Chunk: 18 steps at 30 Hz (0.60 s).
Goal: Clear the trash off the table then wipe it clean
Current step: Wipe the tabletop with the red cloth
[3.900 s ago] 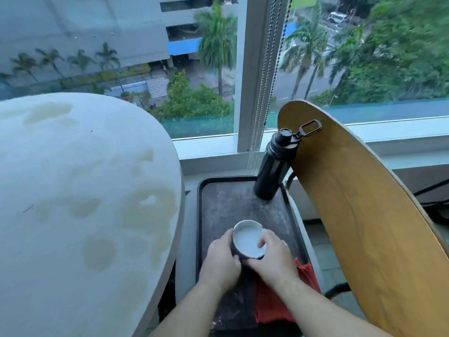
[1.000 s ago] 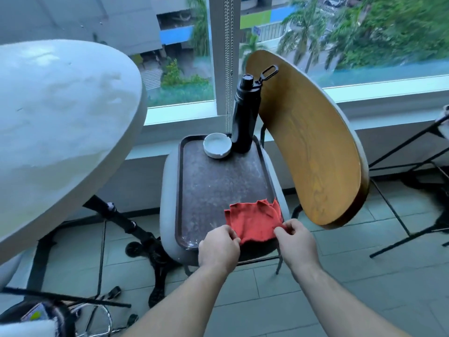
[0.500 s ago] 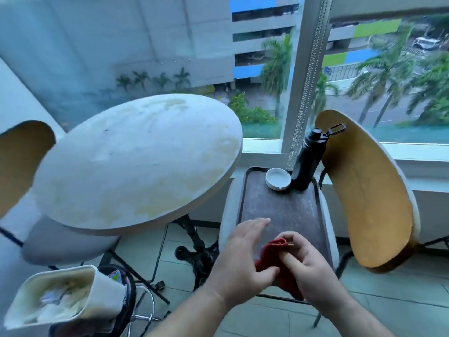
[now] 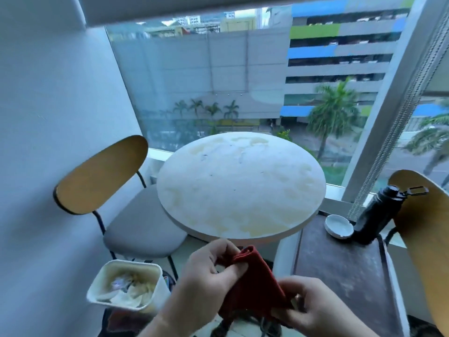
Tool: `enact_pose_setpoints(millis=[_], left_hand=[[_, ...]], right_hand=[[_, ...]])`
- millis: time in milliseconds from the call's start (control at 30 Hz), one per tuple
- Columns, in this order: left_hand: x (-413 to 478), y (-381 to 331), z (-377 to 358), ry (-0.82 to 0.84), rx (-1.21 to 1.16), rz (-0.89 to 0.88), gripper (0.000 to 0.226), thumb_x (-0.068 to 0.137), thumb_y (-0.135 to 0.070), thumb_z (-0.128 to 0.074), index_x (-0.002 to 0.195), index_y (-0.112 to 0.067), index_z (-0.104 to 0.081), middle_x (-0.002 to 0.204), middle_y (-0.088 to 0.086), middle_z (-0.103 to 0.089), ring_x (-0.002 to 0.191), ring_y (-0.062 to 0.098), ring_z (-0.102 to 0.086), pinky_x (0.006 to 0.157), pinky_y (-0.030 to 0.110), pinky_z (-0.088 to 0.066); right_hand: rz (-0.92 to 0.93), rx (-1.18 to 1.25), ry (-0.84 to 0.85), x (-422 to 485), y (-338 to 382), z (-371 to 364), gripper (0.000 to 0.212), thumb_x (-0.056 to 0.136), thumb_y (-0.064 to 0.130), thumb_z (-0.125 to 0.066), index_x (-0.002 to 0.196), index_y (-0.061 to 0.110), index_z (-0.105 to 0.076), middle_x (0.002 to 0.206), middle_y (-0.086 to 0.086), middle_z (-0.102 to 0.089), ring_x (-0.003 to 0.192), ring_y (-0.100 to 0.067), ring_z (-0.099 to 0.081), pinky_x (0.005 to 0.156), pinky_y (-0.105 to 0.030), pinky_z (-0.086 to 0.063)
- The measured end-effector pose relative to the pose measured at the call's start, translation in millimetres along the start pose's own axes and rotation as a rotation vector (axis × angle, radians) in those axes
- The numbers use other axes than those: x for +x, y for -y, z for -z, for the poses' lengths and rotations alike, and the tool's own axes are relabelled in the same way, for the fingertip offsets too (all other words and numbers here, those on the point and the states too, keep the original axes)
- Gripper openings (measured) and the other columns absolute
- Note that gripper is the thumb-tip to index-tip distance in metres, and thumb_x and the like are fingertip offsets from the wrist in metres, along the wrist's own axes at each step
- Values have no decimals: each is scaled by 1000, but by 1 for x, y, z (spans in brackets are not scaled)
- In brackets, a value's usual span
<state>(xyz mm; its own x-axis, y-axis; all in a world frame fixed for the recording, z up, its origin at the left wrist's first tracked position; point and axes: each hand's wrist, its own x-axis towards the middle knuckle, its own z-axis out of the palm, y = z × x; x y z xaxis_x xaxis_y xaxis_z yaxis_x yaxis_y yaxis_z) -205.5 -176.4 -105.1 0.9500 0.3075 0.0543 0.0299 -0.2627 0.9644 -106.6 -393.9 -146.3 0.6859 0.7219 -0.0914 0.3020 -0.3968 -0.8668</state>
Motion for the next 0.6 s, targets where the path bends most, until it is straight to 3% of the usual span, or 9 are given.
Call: enact_pose_setpoints(millis=[67,133,233,300,400,533,600], left_hand=[[0,2,32,-76,-39,-27,13,84,-31,-75,88,-18,-74,81,16,-71,70,36,-65,68,48,-53],[2,5,65,-120,-121,-38,13,82,-28,-74,85,-16,-74,76,18,-67,69,23,-59,66,39,-48],[4,8,112,-142,-250,-25,10,79,-20,-72,81,-11,-73,71,9,-65,66,17,-60,59,25,-51],[8,11,134,-110,-268,-29,12,79,-17,-69,84,-8,-73,74,12,-65,68,16,-61,61,21,-52],[20,18,157,-31,-261,-33,13,81,-18,-70,92,-12,-74,79,23,-64,76,25,-61,71,32,-55],[44,25,167,-17,-197,-48,17,81,-28,-77,95,-20,-75,80,11,-67,76,24,-62,76,51,-56],[55,29,169,-52,-169,-34,12,82,-27,-75,90,-18,-75,78,16,-68,75,24,-64,82,60,-57]], right_hand=[[-18,-5,-55,10,9,-10,17,84,18,-78,93,32,-79,81,2,-77,73,-11,-69,72,-37,-56],[5,97,-127,20,25,-22,19,87,11,-81,97,27,-79,81,-6,-76,74,-22,-69,71,-33,-54],[107,389,-307,42,57,-46,19,84,3,-75,96,17,-79,78,-12,-73,74,-16,-66,73,-25,-51],[132,564,-449,54,82,-59,22,84,-8,-67,88,9,-80,72,-13,-71,65,-14,-66,63,-20,-54],[133,624,-589,73,117,-73,13,87,2,-68,90,10,-78,69,-14,-69,55,-19,-63,50,-27,-54],[93,283,-704,97,133,-75,15,97,17,-70,96,29,-79,84,1,-79,78,-19,-74,73,-36,-59],[103,230,-709,108,134,-72,17,99,19,-68,96,31,-79,84,4,-79,78,-15,-73,73,-35,-59]])
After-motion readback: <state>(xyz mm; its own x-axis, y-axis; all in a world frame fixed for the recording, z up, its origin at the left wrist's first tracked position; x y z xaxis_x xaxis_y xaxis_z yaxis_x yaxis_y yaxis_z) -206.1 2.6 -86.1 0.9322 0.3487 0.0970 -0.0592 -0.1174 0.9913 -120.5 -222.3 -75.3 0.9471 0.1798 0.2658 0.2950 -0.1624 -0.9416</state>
